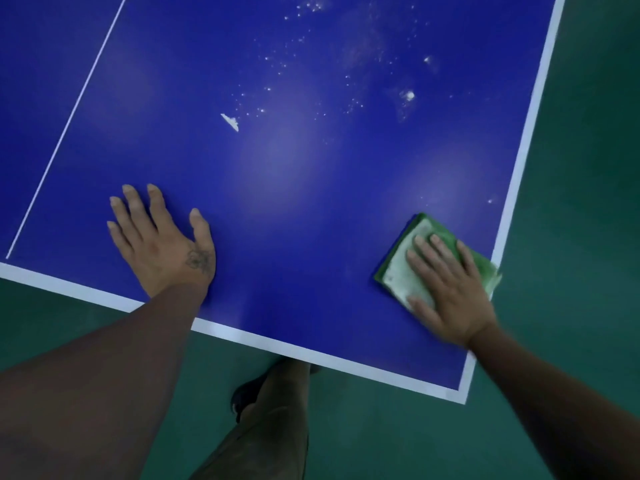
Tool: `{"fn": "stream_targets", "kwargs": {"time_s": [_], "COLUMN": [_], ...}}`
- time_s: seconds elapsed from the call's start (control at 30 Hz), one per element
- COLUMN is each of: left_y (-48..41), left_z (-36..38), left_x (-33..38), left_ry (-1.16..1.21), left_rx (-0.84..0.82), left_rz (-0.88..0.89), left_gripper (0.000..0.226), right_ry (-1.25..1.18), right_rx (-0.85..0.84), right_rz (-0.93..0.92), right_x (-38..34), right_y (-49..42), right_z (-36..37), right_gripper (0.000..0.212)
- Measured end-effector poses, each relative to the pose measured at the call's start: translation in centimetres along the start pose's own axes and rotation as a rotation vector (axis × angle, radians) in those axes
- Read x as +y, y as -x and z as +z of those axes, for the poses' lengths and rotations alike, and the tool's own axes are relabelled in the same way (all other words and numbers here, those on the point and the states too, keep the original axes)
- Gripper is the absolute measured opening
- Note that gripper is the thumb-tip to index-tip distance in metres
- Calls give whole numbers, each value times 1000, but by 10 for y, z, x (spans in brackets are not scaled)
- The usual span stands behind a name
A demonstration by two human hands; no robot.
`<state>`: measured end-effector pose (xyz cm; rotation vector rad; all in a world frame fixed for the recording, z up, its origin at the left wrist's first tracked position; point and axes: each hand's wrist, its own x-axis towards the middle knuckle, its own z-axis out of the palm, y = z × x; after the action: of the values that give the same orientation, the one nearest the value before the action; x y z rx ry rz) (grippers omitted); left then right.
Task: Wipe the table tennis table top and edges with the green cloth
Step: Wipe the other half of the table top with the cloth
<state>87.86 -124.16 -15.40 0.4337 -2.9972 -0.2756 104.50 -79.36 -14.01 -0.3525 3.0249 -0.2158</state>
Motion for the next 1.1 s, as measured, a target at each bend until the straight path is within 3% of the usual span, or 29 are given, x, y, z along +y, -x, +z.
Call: {"fn": "stream_targets", "kwargs": {"time_s": [0.17, 0.37, 0.47, 0.67, 0.87, 0.97, 1.1], "left_y": [3, 4, 5, 4, 6, 6, 23], "left_z": [-3, -3, -1, -2, -2, -2, -10], "left_x": [1, 4, 4, 9, 13, 9, 17], "left_ry": [9, 14, -4, -7, 0, 6, 125], "left_rx": [-31, -23, -20, -12, -23, -54, -112], "left_rz": [-20, -19, -27, -33, -61, -74, -124], "left_gripper": [73, 72, 71, 70, 72, 71, 69], "right_ry": [-42, -2, 21, 21, -48, -84, -87], "right_rx": [-99, -192, -234, -134, -5, -47, -123], "right_rz": [-144, -588, -693, -563, -234, -261, -445], "right_x": [-52, 40, 88, 143, 101, 81, 107], "right_y": [58, 7, -31, -75, -31, 3, -9], "right_z": [19, 4, -4, -15, -12, -4, -10], "right_gripper": [78, 80, 79, 77, 76, 76, 78]}}
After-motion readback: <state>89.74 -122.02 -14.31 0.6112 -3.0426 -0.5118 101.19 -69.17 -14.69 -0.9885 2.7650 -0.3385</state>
